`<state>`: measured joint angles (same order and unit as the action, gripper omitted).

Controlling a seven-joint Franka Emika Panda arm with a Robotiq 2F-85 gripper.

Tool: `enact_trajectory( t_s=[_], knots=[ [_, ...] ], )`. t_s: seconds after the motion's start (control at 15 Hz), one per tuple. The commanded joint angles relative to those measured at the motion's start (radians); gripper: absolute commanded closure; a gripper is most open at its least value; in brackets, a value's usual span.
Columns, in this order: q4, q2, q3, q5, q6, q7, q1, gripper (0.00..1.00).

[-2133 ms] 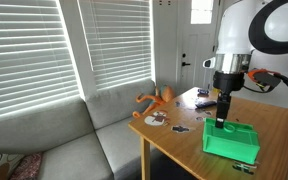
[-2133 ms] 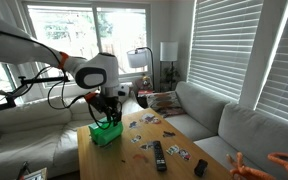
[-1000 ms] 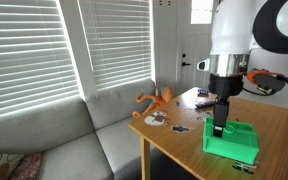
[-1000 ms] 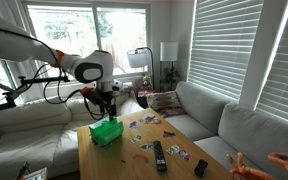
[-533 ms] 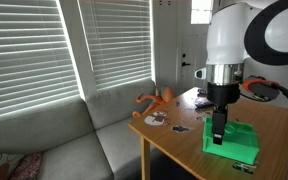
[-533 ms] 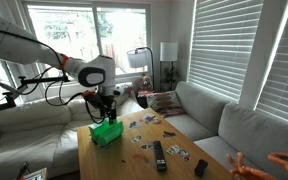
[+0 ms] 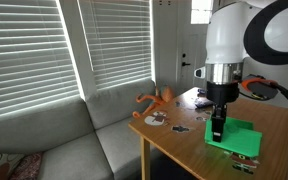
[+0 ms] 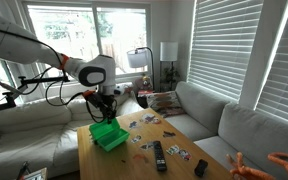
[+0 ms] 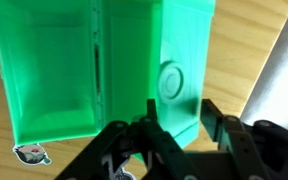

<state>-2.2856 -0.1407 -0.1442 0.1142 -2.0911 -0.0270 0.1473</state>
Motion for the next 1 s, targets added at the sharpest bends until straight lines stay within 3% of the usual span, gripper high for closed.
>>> enact_trajectory(
  t_s=[0.0,0.07,0.27,0.33,0.4,0.53,0.93],
  knots=[
    [0.016,0.007,-0.004,-0.032,0.004,0.032,-0.002,0.63],
    [0.016,0.007,-0.003,-0.036,0.004,0.033,-0.003,0.58],
    [0.017,0.003,-0.004,-0.076,0.002,0.044,-0.008,0.62],
    [0.018,0.002,-0.005,-0.102,0.004,0.052,-0.01,0.67],
    [0.019,0.001,-0.007,-0.142,0.007,0.066,-0.014,0.86],
    [0.023,0.002,-0.009,-0.202,0.011,0.091,-0.017,0.99],
    [0.022,0.009,-0.012,-0.329,0.019,0.151,-0.021,0.99]
  ],
)
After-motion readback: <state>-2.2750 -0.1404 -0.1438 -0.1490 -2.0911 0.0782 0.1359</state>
